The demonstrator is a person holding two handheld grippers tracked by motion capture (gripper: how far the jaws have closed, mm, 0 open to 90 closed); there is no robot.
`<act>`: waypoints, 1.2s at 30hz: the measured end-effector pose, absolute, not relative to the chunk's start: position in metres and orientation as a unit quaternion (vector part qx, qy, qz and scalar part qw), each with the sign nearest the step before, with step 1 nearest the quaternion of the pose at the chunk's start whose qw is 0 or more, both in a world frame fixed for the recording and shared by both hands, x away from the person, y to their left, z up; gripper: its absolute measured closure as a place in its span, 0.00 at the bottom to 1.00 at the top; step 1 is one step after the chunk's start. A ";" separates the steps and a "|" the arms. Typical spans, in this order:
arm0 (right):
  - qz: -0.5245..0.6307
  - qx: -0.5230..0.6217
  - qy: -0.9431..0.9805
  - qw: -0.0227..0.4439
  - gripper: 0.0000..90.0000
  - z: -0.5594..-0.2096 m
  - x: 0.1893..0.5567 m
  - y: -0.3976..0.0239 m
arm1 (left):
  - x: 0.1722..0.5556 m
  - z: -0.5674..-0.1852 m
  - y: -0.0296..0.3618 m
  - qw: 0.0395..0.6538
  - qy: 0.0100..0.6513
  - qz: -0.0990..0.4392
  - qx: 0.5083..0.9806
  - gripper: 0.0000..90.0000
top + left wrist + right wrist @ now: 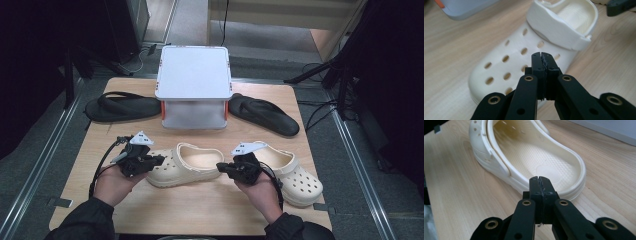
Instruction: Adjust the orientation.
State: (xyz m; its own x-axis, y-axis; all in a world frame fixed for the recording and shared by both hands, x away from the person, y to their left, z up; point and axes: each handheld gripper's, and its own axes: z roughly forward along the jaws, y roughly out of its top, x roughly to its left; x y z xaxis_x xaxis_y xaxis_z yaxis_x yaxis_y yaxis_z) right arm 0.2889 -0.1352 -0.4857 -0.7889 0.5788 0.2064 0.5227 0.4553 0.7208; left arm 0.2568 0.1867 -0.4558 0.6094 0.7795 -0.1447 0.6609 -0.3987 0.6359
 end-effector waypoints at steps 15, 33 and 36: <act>0.392 0.317 0.863 0.036 1.00 -0.496 0.304 -0.113 | 0.235 -0.486 0.180 0.313 0.433 0.091 0.840 0.99; 0.389 0.299 0.871 0.025 1.00 -0.497 0.298 -0.106 | 0.249 -0.489 0.188 0.325 0.447 0.099 0.827 0.98; 0.389 0.293 0.873 0.023 1.00 -0.497 0.297 -0.105 | 0.256 -0.490 0.191 0.330 0.451 0.093 0.824 0.98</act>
State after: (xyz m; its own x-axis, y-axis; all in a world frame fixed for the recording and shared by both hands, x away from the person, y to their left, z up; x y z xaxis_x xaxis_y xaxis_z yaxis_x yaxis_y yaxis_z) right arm 0.2968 -0.1049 -0.4975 -0.8273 0.5293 0.1882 0.4937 0.5251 0.6932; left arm 0.2560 0.1914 -0.4899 0.5762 0.8047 -0.1433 0.6813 -0.3760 0.6280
